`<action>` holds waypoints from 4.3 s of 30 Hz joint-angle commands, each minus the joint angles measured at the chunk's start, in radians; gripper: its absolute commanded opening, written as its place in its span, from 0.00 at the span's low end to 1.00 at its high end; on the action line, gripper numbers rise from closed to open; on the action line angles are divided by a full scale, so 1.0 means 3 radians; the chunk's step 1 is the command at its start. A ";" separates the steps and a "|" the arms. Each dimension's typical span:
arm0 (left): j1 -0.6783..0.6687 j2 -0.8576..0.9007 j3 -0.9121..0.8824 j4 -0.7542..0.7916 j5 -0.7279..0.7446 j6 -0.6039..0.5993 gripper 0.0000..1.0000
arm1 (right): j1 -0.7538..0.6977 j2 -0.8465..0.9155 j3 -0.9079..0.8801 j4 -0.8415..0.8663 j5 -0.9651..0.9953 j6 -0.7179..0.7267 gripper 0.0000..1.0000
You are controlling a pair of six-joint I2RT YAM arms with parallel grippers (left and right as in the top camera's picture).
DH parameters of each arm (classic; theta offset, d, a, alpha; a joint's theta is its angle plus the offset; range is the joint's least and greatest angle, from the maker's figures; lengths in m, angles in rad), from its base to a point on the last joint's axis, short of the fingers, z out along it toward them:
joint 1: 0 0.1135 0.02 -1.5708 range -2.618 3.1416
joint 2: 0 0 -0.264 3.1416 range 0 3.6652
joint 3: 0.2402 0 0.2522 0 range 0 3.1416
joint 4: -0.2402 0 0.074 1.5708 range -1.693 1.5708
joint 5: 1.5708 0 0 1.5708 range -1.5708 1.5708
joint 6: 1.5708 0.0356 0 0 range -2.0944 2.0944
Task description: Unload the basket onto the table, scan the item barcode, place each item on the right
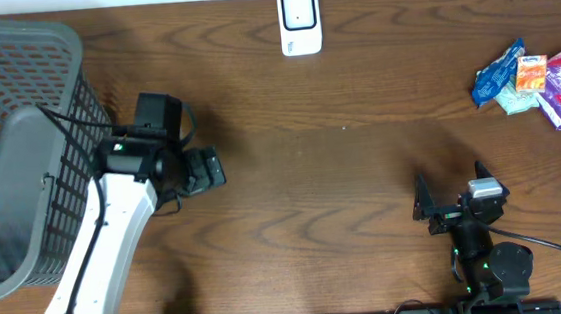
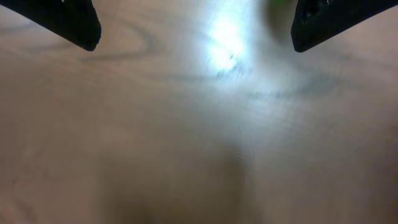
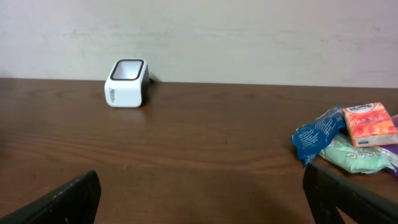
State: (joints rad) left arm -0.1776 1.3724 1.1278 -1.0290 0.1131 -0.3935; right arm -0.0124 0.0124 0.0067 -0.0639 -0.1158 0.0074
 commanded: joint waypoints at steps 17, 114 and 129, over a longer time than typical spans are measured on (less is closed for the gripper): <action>-0.0329 -0.2378 -0.1615 0.1314 -0.0081 0.0459 0.98 | -0.0041 -0.0023 -0.0001 -0.0011 -0.0020 0.0047 0.99; 0.0632 -0.4571 -0.3746 0.3212 0.0022 0.1333 0.98 | -0.0041 -0.0023 -0.0001 -0.0011 -0.0020 0.0047 0.99; 0.0632 -0.4561 -0.3746 0.3220 0.0020 0.1334 0.98 | -0.0041 -0.0023 -0.0001 -0.0011 -0.0020 0.0047 0.99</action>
State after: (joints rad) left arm 0.0067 0.0101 0.0193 -0.0261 0.1051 -0.0021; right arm -0.0124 0.0116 0.0067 -0.0631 -0.1158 0.0078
